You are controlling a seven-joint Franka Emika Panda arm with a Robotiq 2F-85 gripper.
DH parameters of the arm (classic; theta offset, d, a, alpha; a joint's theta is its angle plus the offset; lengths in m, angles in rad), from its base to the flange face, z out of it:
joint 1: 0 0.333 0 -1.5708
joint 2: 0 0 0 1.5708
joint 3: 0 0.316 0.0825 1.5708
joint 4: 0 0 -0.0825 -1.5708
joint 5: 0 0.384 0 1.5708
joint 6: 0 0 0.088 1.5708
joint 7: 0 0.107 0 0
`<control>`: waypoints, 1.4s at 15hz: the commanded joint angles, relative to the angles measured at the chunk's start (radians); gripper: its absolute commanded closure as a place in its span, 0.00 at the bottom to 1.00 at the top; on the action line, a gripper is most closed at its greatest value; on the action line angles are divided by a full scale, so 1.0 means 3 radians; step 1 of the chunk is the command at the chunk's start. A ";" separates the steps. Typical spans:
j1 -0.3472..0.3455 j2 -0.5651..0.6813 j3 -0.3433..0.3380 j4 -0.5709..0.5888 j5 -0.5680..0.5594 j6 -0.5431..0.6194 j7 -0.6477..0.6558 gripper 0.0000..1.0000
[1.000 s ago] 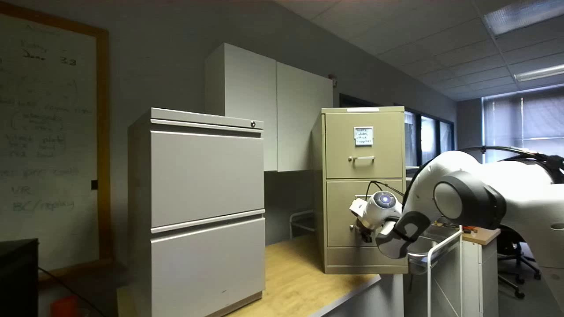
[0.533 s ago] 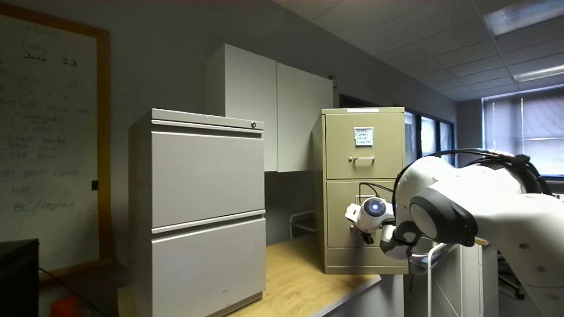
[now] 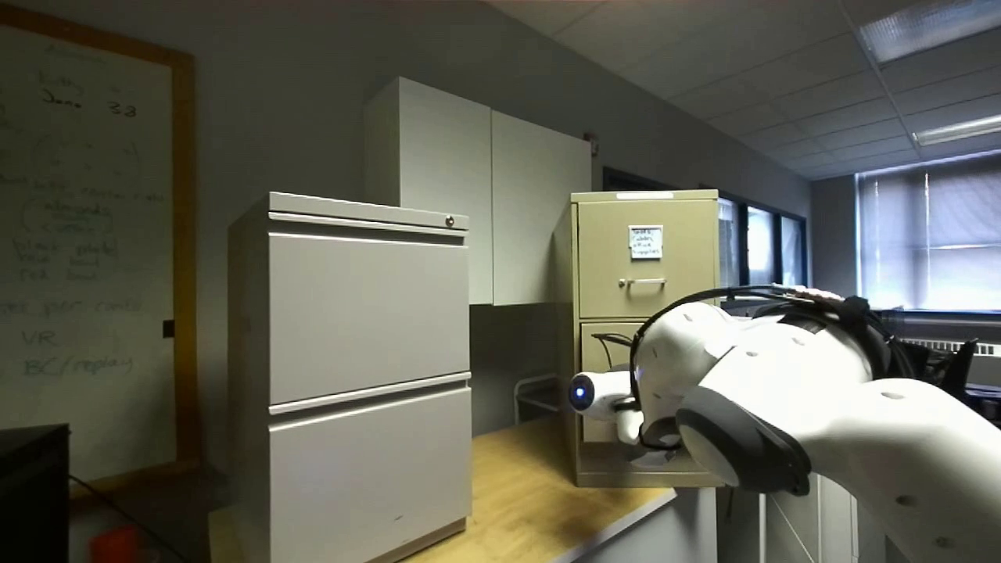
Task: Open the bottom drawer of right cabinet
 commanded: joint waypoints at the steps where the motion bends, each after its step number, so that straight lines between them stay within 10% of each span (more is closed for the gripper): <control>1: 0.0212 0.0093 0.0137 -0.0185 0.0238 -0.0704 0.0006 0.94; 5: 0.0479 0.0074 0.0117 -0.0274 0.0256 -0.1334 0.0020 0.94; 14: -0.0605 -0.0756 0.2072 -0.0306 -0.0602 -0.3522 0.0277 0.94; 21: -0.1448 -0.0854 0.3174 -0.0187 -0.0505 -0.4208 0.0388 0.94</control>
